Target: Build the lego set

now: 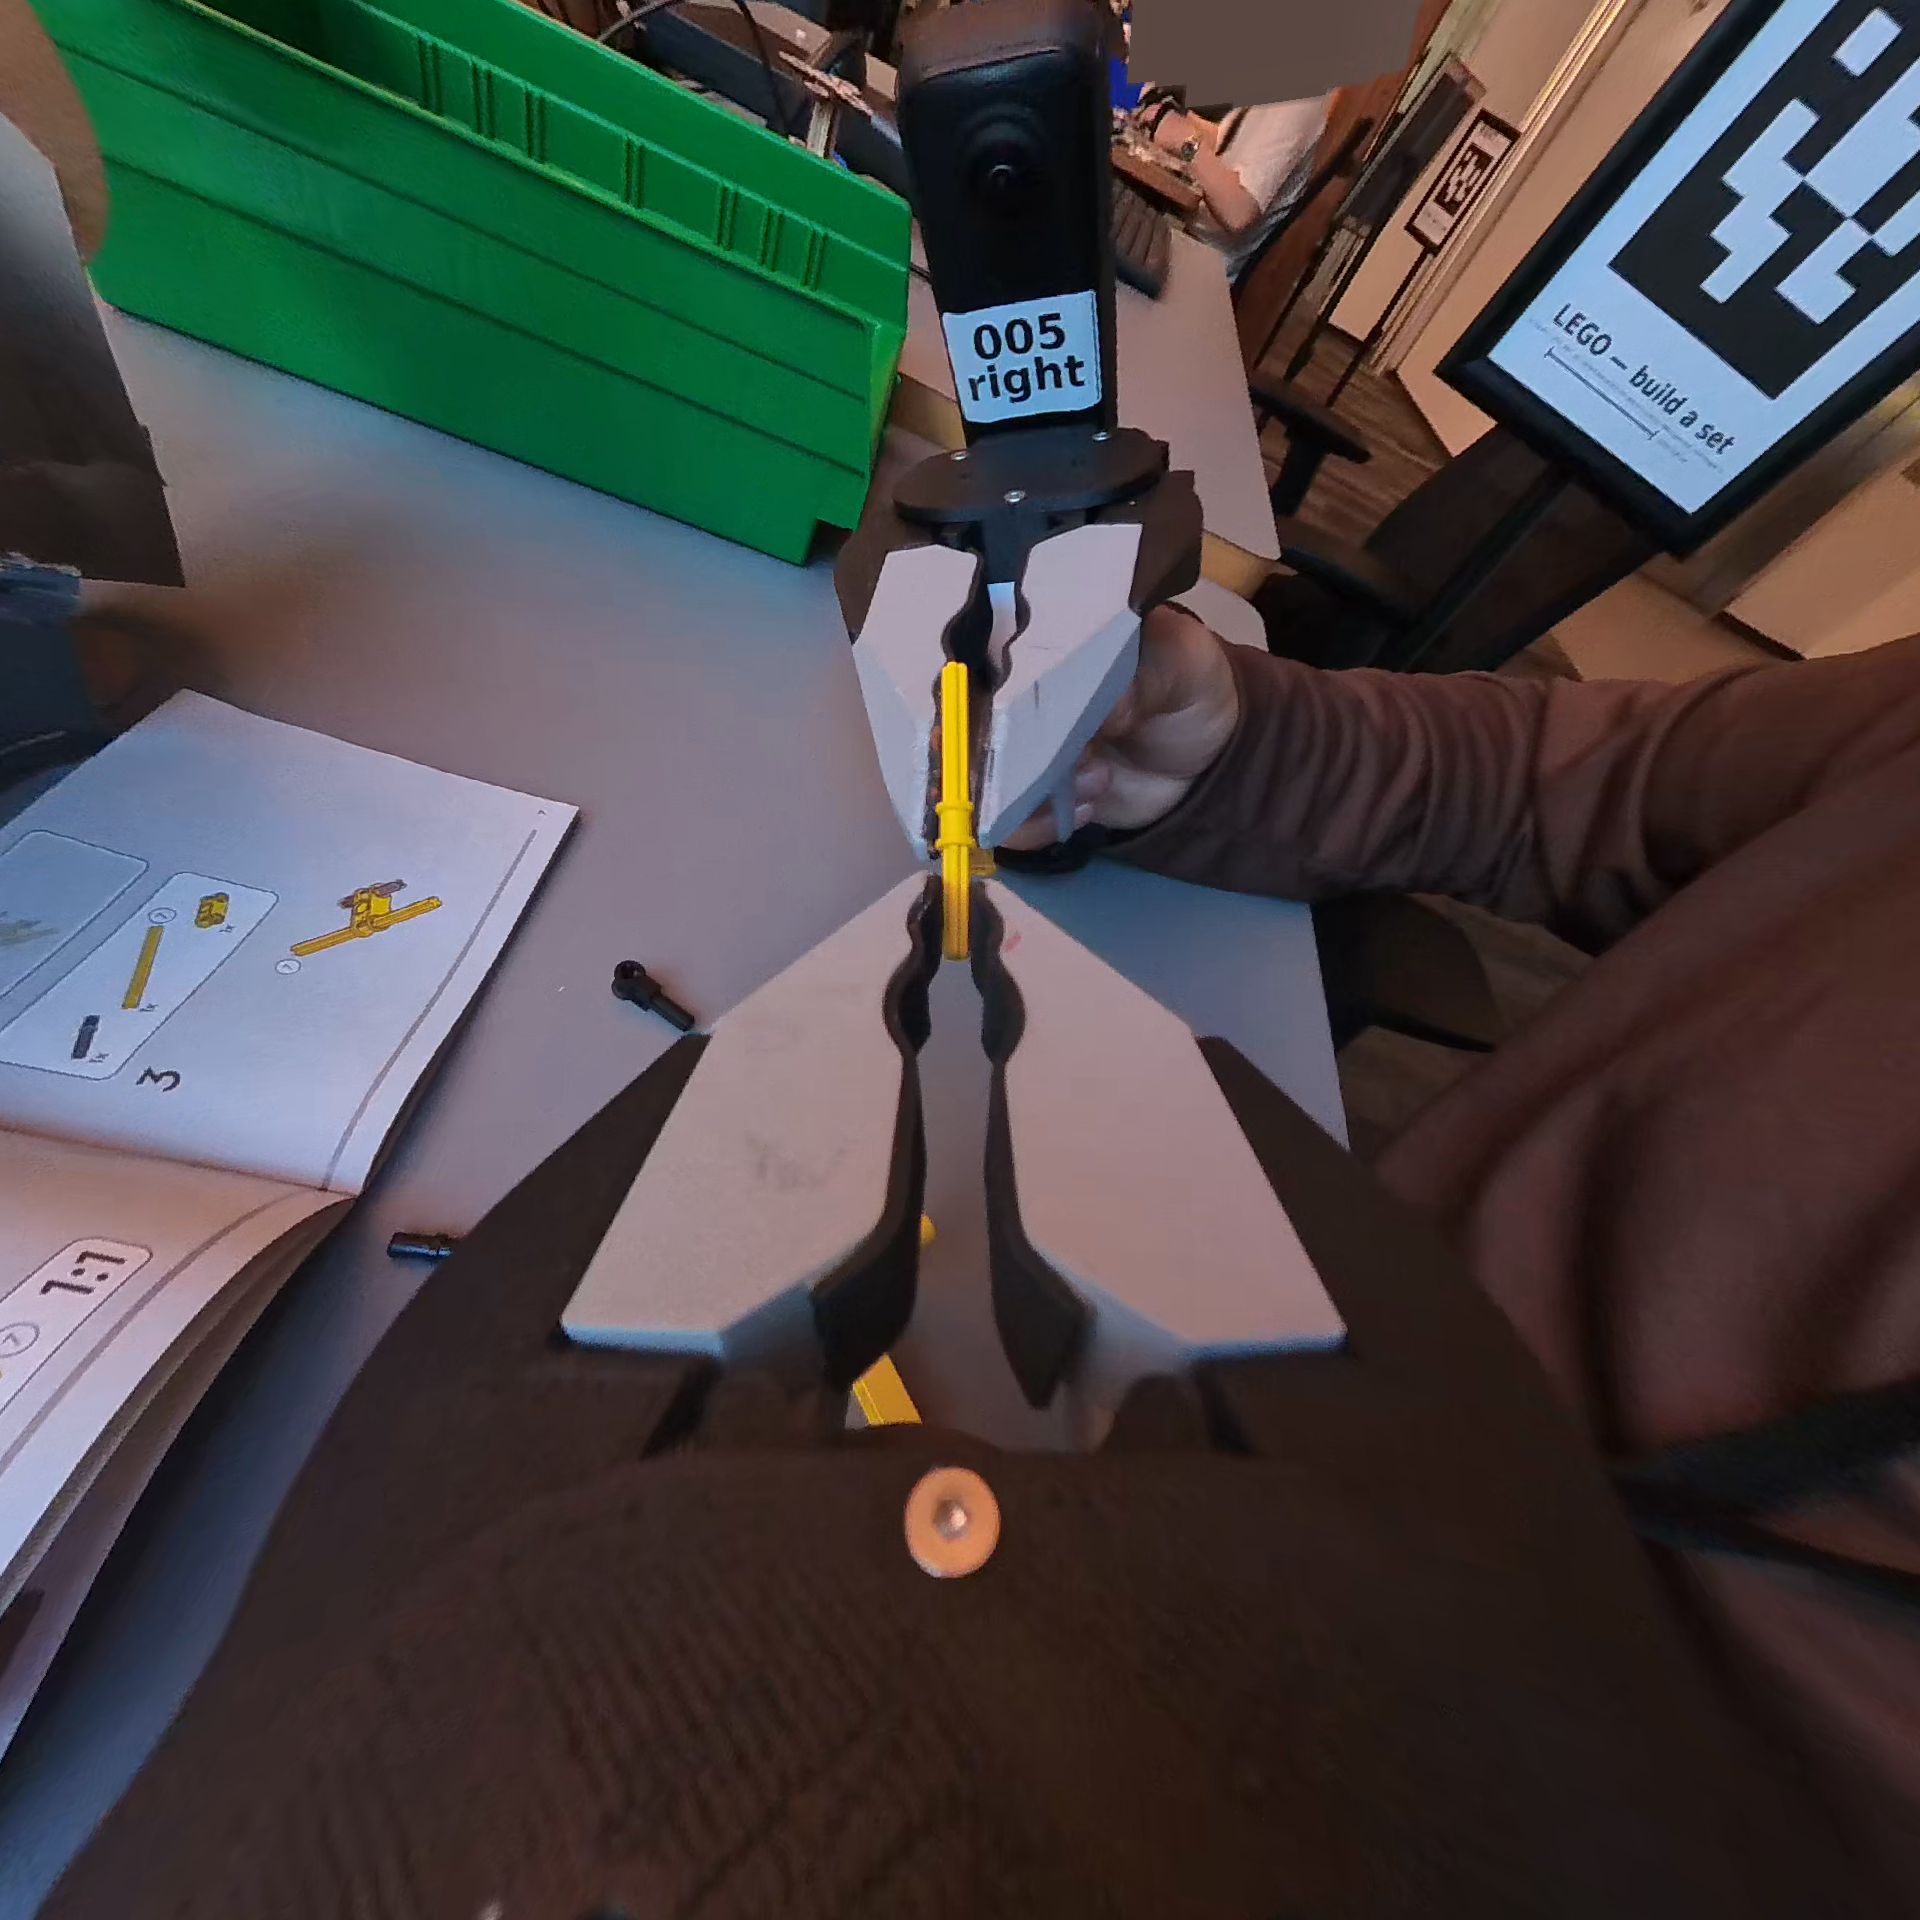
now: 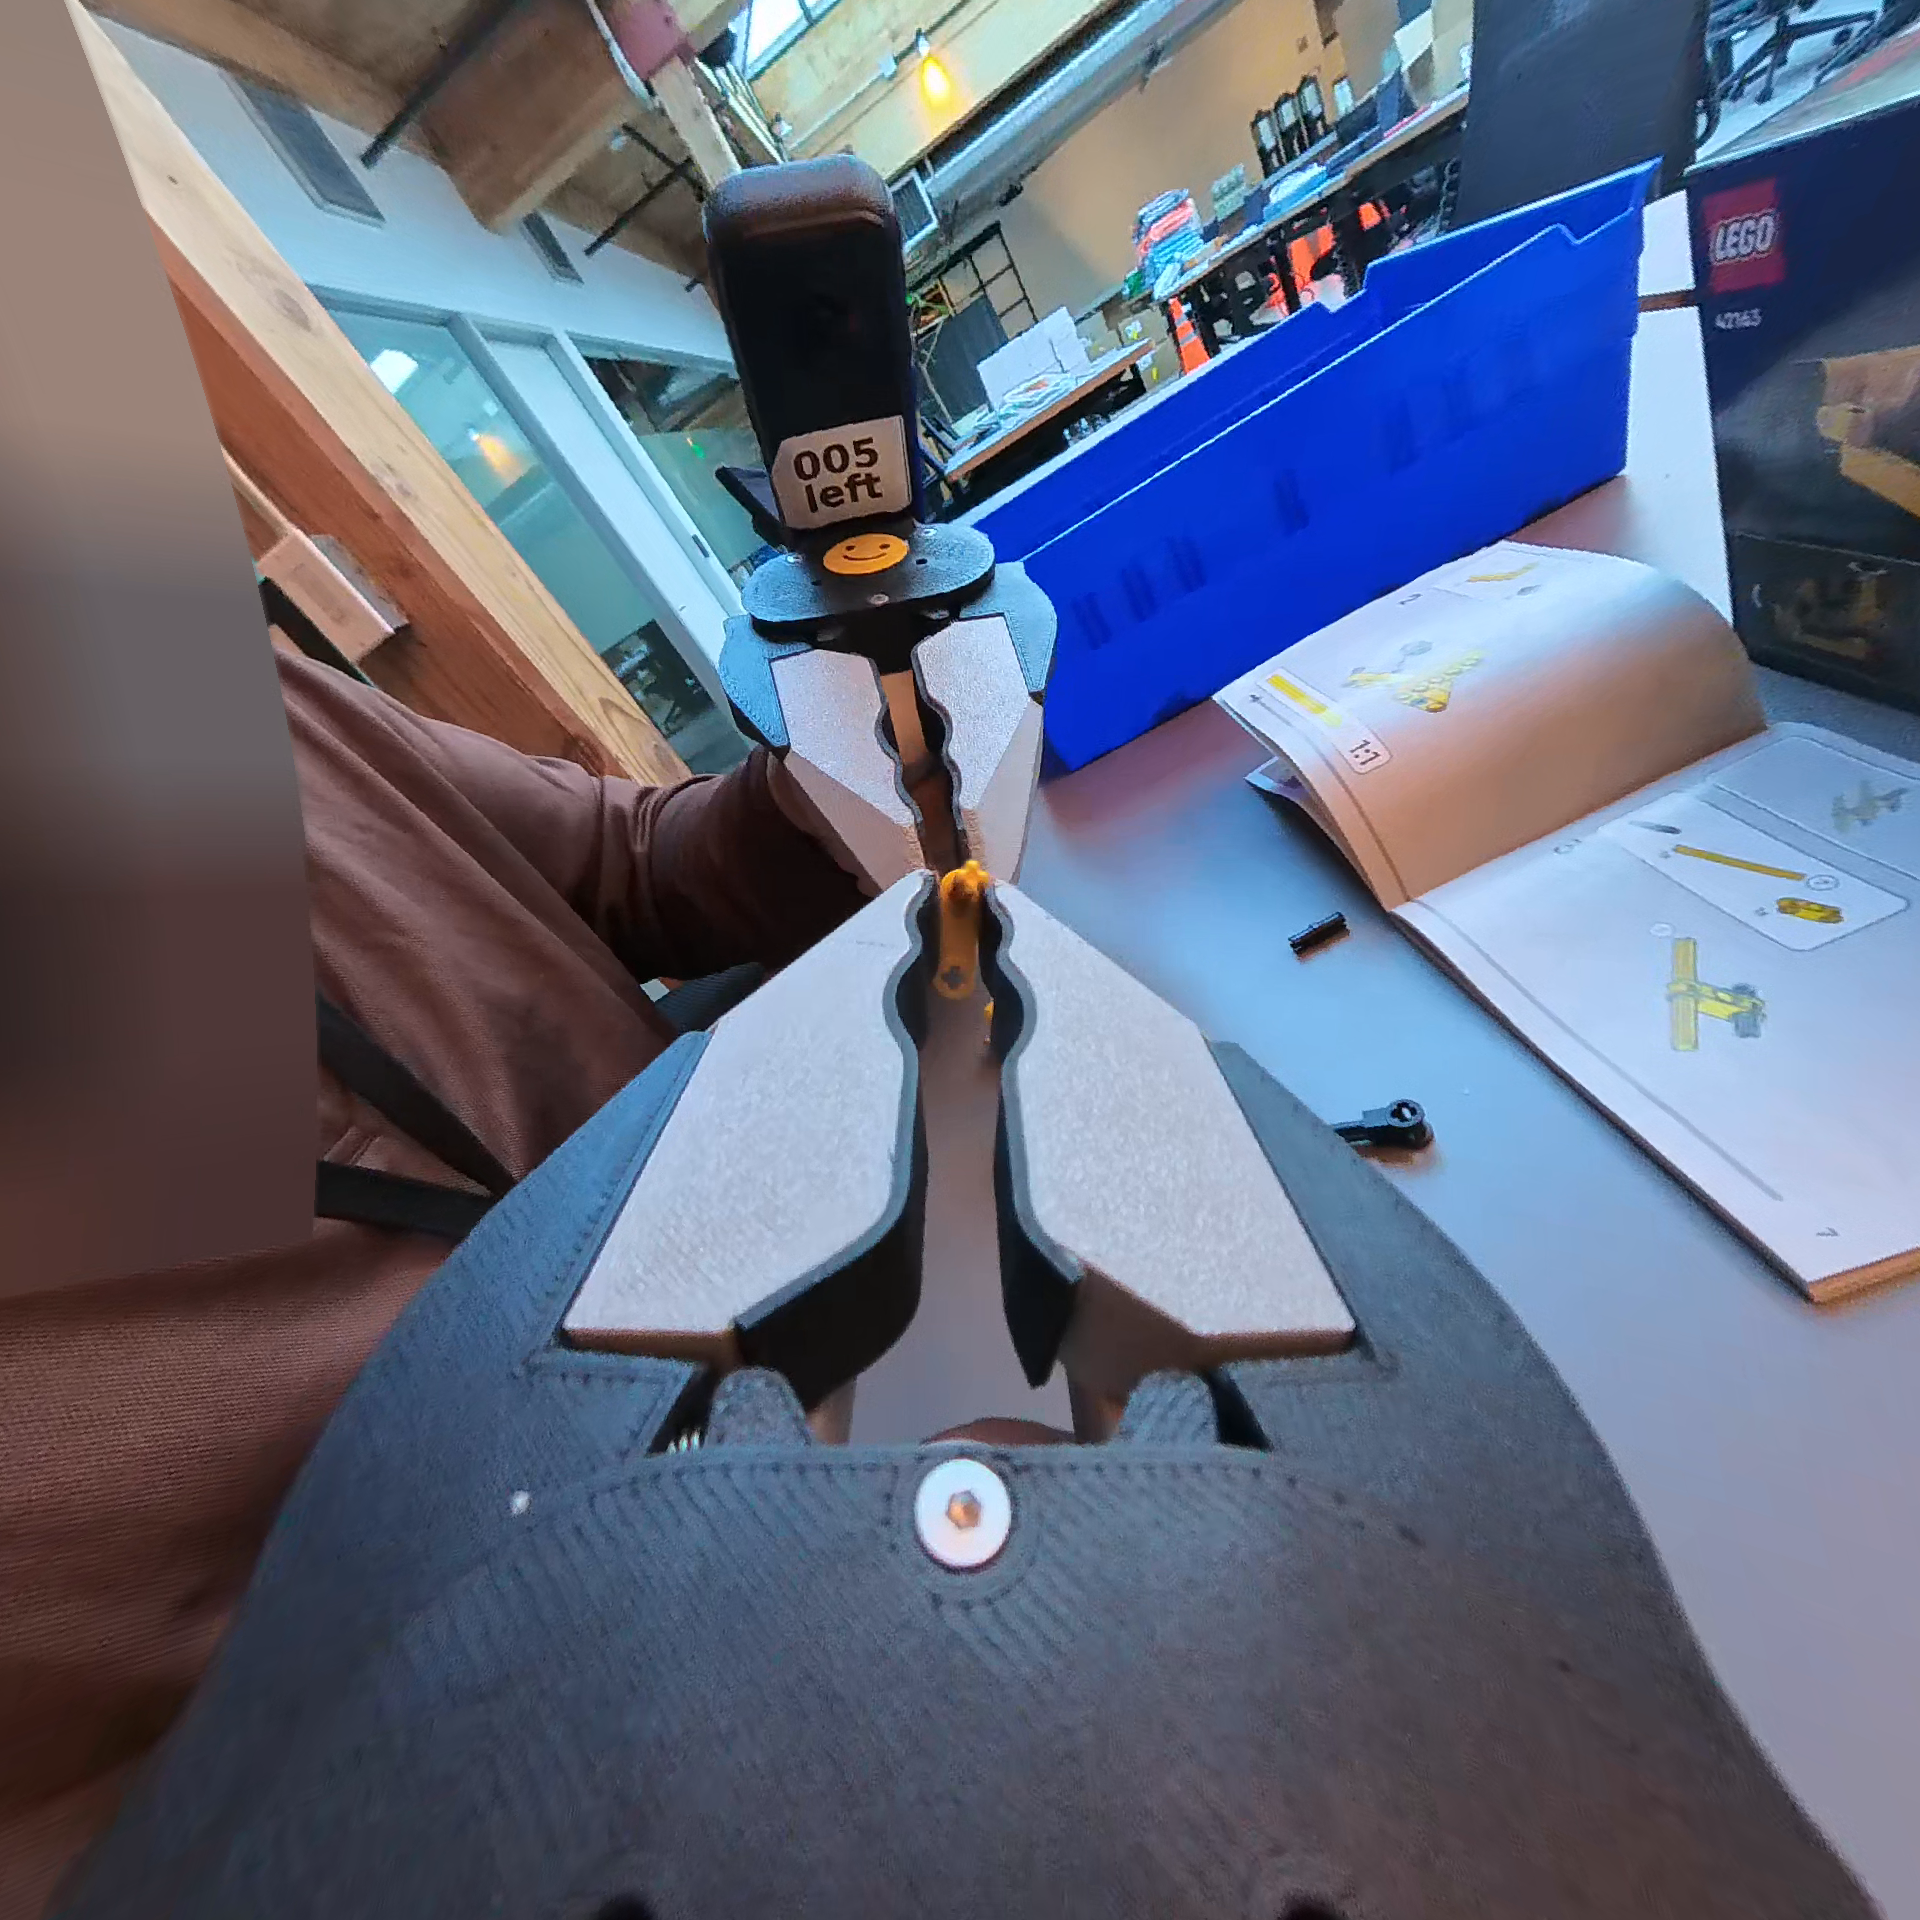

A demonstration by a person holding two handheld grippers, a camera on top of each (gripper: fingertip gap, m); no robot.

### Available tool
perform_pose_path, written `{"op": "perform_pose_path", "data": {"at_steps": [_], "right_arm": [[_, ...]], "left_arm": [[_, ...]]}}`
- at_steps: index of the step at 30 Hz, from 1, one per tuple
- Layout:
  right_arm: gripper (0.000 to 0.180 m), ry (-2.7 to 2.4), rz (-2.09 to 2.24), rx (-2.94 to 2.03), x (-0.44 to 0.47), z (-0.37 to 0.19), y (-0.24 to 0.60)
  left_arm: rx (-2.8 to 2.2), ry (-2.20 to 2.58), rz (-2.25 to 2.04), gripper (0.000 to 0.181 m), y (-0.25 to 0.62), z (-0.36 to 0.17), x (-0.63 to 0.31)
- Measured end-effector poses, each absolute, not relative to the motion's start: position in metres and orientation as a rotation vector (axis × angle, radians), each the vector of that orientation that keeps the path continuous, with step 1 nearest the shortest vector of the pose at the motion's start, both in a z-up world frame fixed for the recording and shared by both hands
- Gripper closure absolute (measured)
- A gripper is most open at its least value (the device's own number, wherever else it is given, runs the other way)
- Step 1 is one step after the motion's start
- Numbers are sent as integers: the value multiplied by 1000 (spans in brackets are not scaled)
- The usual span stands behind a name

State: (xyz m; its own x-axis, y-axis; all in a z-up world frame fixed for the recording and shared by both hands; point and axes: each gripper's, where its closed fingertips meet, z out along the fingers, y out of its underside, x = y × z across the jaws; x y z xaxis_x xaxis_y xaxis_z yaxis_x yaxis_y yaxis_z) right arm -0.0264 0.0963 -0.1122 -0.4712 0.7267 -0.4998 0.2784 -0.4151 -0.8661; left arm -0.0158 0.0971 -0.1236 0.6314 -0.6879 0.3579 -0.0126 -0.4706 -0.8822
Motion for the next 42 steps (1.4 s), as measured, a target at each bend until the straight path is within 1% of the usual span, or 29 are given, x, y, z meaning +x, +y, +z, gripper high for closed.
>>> {"op": "perform_pose_path", "data": {"at_steps": [3, 6, 14, 17, 22, 25, 29, 39, 42], "right_arm": [[176, -1458, 1938, -1386, -27, -110, 98], [177, -1416, 2025, -1394, -27, -106, 99], [177, -1407, 2007, -1416, -25, -108, 103], [178, -1157, 2091, -1379, -9, -87, 139], [177, -1146, 2062, -1354, -6, -82, 145], [176, -1270, 1920, -1375, -4, -94, 144], [176, -1363, 1849, -1345, -7, -95, 133], [176, -1268, 2142, -1380, -12, -92, 126], [176, -1283, 2136, -1390, -14, -95, 125]], "left_arm": [[-1901, 543, -872, 179, 98, -122, -17], [-1879, 527, -881, 179, 99, -119, -17], [-1889, 529, -869, 179, 98, -122, -18], [-1884, 490, -863, 179, 101, -120, -31], [-1889, 558, -856, 179, 99, -126, -14], [-1912, 520, -849, 179, 102, -130, -25], [-1905, 528, -839, 179, 101, -127, -28], [-1901, 543, -858, 179, 98, -125, -21], [-1900, 544, -857, 179, 98, -124, -21]]}}
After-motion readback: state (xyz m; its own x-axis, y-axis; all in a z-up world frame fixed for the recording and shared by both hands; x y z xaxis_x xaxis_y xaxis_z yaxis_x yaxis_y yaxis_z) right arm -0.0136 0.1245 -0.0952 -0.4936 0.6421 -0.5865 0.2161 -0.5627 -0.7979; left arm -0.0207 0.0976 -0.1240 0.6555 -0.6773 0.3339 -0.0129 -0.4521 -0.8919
